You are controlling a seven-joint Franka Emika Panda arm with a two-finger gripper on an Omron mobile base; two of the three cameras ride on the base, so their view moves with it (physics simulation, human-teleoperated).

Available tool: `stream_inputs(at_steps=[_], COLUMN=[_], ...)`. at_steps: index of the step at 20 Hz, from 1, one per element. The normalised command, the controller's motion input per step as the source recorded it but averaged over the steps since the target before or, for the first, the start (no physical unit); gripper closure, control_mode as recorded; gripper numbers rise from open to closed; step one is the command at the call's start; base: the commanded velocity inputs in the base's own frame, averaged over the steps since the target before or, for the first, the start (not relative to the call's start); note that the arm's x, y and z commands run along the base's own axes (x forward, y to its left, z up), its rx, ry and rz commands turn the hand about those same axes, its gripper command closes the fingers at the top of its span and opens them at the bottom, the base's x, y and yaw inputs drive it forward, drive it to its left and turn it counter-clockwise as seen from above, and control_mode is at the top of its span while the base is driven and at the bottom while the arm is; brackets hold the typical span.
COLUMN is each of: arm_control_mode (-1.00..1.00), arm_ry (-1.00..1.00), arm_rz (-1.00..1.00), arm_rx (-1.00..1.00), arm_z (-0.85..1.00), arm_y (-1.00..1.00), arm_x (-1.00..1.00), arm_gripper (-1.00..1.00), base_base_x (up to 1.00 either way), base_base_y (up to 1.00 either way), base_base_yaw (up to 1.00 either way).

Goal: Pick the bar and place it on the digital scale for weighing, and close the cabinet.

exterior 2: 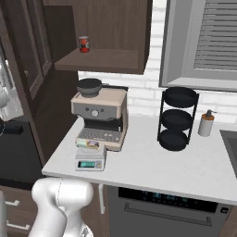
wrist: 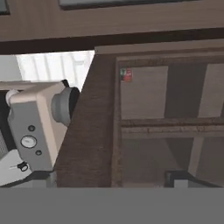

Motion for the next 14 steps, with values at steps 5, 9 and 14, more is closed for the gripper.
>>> stream_inputs(at_steps=[5,9,14], arm_control_mode=[-1.00,-1.00,-1.00], arm_ry=[-0.04,-0.09,-0.12], arm_rz=[-0.01,0.00,0.00], arm_rx=[0.11,0.13,0.13], arm_z=[0.01,0.05,0.19], arm_y=[-1.00,-0.91,-0.67], arm_x=[0.33,0.78,0.87], arm_gripper=[-1.00,-1.00,-1.00], base_base_x=[0.00,0.00,0.00], base_base_y=[0.00,0.00,0.00], base_base_yaw=[0.00,0.00,0.00])
